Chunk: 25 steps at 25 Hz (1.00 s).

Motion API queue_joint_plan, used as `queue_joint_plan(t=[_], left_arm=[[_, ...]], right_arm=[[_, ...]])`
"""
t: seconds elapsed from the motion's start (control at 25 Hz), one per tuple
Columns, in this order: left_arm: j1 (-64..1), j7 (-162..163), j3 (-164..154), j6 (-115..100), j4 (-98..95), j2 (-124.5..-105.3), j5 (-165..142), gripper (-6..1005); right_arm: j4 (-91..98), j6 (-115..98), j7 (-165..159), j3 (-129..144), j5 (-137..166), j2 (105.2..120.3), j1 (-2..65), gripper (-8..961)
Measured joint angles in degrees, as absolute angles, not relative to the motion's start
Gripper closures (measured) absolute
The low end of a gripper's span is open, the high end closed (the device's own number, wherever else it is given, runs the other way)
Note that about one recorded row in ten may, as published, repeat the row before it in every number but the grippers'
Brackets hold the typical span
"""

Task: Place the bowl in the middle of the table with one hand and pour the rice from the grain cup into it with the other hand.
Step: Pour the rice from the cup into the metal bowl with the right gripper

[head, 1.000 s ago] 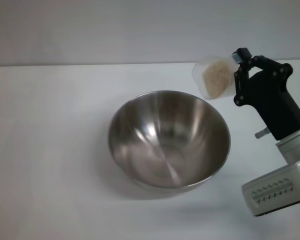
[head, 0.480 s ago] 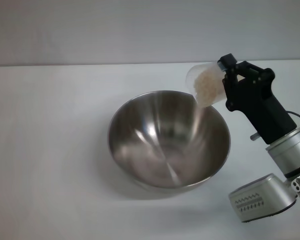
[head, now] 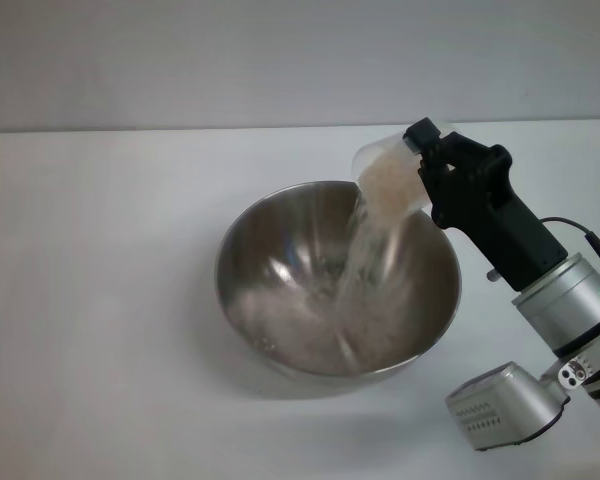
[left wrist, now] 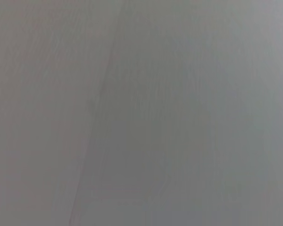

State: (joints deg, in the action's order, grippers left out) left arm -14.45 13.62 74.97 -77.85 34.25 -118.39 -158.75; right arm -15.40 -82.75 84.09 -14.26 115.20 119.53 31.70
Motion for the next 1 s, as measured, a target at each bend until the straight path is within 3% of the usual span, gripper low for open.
queue_joint_plan(t=[1.0], left_arm=[[-14.12,13.63,74.81,-77.5,33.48,-118.46,-158.55,825]], right_arm=[[-6.38,-82.65,88.7,-14.24,125.55,119.35,34.77,938]])
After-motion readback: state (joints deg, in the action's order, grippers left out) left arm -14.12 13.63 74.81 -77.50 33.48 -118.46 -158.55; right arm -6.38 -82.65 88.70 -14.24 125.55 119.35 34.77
